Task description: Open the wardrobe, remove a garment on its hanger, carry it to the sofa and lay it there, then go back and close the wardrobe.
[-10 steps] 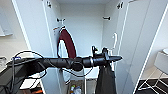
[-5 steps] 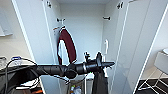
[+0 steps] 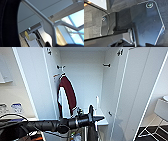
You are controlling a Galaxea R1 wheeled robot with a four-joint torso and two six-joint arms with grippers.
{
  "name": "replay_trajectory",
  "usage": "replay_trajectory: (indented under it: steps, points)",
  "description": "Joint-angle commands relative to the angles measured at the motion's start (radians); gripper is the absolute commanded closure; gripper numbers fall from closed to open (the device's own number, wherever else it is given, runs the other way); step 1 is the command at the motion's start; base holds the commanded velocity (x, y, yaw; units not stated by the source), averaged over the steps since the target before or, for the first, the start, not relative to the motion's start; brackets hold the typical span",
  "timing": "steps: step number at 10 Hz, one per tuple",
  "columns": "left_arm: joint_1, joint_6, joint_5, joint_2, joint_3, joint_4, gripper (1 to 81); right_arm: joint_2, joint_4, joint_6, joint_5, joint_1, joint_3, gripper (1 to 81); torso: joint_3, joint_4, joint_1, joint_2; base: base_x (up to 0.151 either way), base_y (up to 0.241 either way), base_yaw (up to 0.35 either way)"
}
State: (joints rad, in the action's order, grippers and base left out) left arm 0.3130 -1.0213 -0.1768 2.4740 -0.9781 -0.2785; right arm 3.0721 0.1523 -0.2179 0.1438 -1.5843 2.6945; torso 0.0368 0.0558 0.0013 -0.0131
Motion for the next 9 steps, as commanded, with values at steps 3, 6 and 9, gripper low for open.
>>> replay_trajectory:
  steps: [3, 6, 9]
  points:
    - [-0.102, 0.013, -0.001, -0.027, 0.048, -0.054, 81.1, 0.004, 0.001, 0.002, -0.044, 0.043, -0.004, 1.0, 0.000, 0.000, 0.000, 0.000, 0.000, 0.000, 0.000]
    - [-0.094, 0.013, -0.001, -0.023, 0.044, -0.053, 81.1, 0.004, 0.001, 0.002, -0.044, 0.045, -0.004, 1.0, 0.000, 0.000, 0.000, 0.000, 0.000, 0.000, 0.000]
    - [-0.081, 0.013, -0.004, -0.015, 0.035, -0.053, 81.1, 0.004, 0.003, 0.002, -0.044, 0.046, -0.006, 1.0, 0.000, 0.000, 0.000, 0.000, 0.000, 0.000, 0.000]
